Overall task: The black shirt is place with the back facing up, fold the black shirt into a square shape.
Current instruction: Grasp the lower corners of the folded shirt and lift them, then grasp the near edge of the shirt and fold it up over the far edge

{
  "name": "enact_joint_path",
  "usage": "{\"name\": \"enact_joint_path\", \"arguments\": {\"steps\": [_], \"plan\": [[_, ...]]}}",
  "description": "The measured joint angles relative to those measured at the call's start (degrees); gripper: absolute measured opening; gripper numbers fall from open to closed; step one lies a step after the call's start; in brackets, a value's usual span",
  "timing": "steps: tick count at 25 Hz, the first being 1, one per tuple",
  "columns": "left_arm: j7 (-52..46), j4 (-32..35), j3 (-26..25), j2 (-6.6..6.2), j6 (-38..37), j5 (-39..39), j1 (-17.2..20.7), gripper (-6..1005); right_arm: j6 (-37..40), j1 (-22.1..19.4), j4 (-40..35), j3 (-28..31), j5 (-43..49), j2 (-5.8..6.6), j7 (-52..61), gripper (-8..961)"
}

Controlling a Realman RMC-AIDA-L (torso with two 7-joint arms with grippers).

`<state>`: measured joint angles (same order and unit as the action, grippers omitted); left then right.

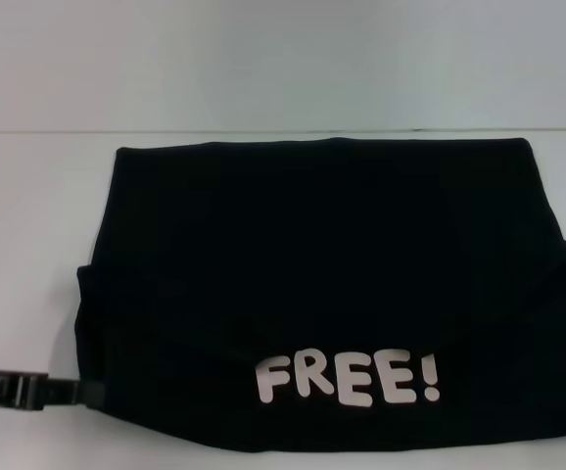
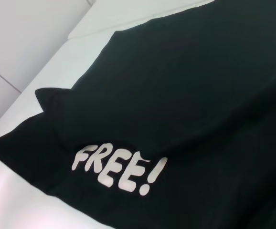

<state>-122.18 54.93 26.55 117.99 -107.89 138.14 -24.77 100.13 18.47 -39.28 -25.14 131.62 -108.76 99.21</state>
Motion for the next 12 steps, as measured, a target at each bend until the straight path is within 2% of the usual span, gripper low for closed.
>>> {"name": "enact_joint_path", "arguments": {"steps": [12], "plan": [[1.36, -0.63, -4.38, 0.05, -3.22, 1.18, 2.57, 4, 2.14, -0.91, 0.00, 3.25, 2.27, -0.22, -0.71, -2]]}}
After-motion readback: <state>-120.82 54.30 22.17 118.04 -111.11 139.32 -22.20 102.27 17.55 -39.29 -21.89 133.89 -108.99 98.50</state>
